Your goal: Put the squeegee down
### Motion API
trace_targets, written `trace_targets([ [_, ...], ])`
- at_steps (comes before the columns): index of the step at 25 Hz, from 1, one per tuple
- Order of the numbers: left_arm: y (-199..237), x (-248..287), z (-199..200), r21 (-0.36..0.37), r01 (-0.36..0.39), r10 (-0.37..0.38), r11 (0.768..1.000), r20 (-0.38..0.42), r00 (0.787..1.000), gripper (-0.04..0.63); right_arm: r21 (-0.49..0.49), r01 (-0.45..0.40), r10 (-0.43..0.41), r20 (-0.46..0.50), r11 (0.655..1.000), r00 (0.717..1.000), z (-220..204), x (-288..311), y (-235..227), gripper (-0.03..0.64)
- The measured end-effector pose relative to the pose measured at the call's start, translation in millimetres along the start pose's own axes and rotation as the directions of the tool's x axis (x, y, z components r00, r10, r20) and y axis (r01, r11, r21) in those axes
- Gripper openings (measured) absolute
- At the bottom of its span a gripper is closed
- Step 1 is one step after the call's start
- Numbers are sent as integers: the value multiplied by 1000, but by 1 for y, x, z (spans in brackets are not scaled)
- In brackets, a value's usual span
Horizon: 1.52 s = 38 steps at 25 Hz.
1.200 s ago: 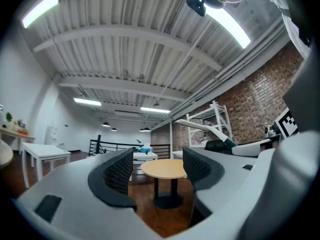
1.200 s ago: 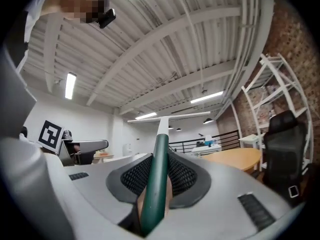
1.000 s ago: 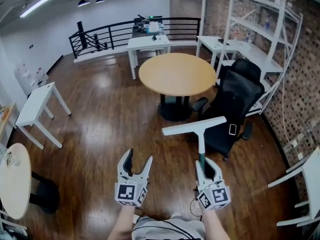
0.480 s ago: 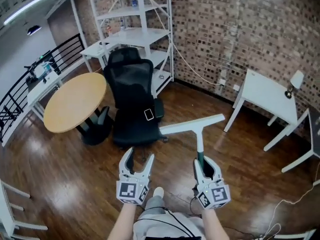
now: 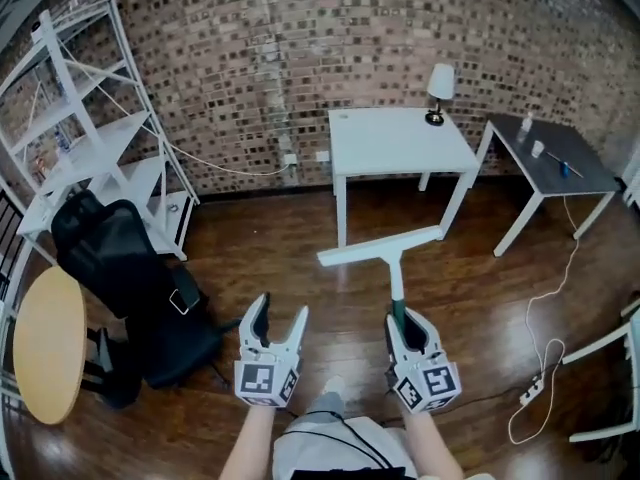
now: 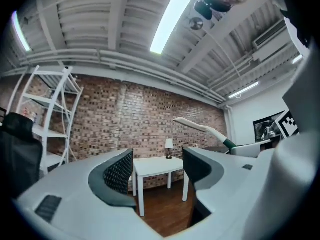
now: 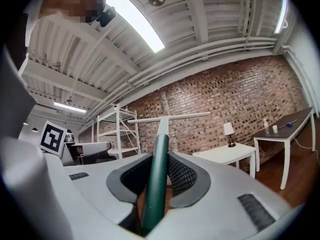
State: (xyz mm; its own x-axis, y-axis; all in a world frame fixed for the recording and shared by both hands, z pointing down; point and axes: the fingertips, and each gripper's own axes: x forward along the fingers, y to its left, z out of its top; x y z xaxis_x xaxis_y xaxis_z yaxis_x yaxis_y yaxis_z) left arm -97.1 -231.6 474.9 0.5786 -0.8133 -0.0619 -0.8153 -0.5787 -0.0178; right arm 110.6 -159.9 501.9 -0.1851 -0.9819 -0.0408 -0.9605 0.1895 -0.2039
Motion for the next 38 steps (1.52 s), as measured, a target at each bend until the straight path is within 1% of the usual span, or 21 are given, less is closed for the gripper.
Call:
trace_targets([
  [3, -17, 73, 0, -3, 92, -92, 996, 36, 995, 302, -5, 65, -65, 9, 998, 998, 12, 25, -48, 115],
  [6, -21, 129, 3, 0, 159, -159, 987, 54, 986, 302, 5, 110, -110, 24, 994, 994, 26, 53, -76, 115],
  [8, -12, 158, 0, -2, 181, -181, 983, 57, 982, 302, -2, 127, -127, 32, 992, 991, 29, 74, -87, 115],
  [11, -8, 195, -7, -27, 204, -202, 979, 47, 978, 302, -15, 162, -161, 28, 987, 987, 36, 91, -108, 115],
  [14, -29, 236, -18, -78, 231, -230, 970, 25, 973, 302, -35, 190, -190, 13, 981, 982, 41, 95, -144, 115],
  [17, -58, 277, -25, -167, 246, -246, 955, 22, 969, 302, -33, 212, -211, 9, 977, 977, 40, 99, -185, 115],
  [18, -68, 290, -24, -172, 250, -250, 953, 23, 968, 302, -28, 220, -219, 14, 975, 976, 41, 102, -200, 115],
  [19, -78, 303, -23, -160, 255, -255, 954, 19, 967, 302, -26, 228, -227, 23, 973, 974, 44, 106, -215, 115],
  [22, -99, 349, -33, -104, 248, -248, 963, 10, 969, 302, -29, 225, -223, 45, 974, 974, 54, 123, -267, 115],
  [24, -117, 382, -37, -97, 227, -227, 969, 12, 974, 302, -28, 200, -198, 51, 979, 979, 64, 136, -308, 115],
  [28, -174, 437, -26, -90, 215, -214, 972, 27, 976, 302, -25, 150, -148, 68, 988, 987, 95, 155, -381, 115],
  [30, -189, 455, -26, -85, 204, -202, 975, 23, 979, 302, -17, 127, -126, 75, 992, 989, 100, 165, -403, 115],
  [32, -193, 470, -31, -71, 189, -189, 979, 7, 982, 302, 2, 111, -111, 73, 994, 991, 96, 175, -418, 115],
  [36, -190, 500, -38, -54, 152, -153, 987, -7, 988, 302, 44, 85, -87, 44, 995, 995, 83, 197, -443, 115],
  [38, -186, 518, -40, -33, 149, -149, 988, -10, 989, 302, 68, 88, -91, 45, 994, 995, 82, 212, -456, 115],
])
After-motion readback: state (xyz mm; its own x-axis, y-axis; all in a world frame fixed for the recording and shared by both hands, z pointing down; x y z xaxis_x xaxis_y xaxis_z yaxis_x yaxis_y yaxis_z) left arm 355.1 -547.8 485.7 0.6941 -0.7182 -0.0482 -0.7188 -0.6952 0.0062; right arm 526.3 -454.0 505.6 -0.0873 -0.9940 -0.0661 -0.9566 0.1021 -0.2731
